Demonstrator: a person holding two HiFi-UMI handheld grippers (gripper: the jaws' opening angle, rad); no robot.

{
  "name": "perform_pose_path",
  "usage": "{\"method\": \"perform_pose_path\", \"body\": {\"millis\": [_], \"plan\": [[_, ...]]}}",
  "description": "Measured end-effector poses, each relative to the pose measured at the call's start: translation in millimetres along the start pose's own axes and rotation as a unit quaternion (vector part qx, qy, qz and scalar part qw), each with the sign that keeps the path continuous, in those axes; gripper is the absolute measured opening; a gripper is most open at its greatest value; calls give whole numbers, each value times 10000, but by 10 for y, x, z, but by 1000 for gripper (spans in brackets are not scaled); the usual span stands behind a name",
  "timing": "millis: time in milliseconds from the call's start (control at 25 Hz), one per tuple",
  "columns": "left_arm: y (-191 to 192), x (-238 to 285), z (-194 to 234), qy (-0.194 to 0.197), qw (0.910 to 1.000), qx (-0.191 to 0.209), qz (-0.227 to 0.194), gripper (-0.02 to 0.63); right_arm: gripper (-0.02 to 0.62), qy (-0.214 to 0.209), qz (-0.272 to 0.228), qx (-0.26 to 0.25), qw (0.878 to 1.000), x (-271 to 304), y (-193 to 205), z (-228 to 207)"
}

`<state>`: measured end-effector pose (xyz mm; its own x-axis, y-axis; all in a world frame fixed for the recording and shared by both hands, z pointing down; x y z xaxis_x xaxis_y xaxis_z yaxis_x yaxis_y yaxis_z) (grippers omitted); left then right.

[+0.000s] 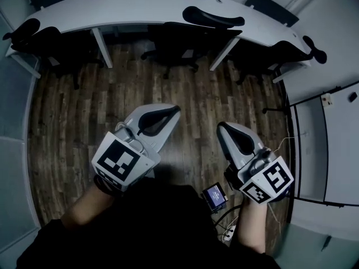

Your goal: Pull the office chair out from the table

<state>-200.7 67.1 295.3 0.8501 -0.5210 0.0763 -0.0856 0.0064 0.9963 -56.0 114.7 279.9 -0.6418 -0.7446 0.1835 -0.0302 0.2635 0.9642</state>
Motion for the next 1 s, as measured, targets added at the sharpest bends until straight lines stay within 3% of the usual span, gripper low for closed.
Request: {"method": "perform_pose_path", "body": {"millis": [520, 1000], "plan": [[102, -112, 273, 100, 9997, -244, -15, 0, 0, -108, 141, 13, 9998, 392, -45, -4], [0, 672, 743, 70, 9998, -136, 88, 0, 0, -145, 77, 202, 9997, 708, -212, -857]]}}
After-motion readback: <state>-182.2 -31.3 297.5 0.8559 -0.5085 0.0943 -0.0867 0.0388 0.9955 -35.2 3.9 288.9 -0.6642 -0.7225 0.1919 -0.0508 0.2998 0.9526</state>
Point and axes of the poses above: the fingertips, and each gripper's own axes: x forward along the fingers, z to its left, y out of its underside, the point moved 4 cm from there along -x, backward along the fingers, and after that the axes turned 4 degrees about x, right-handed, at the moved point
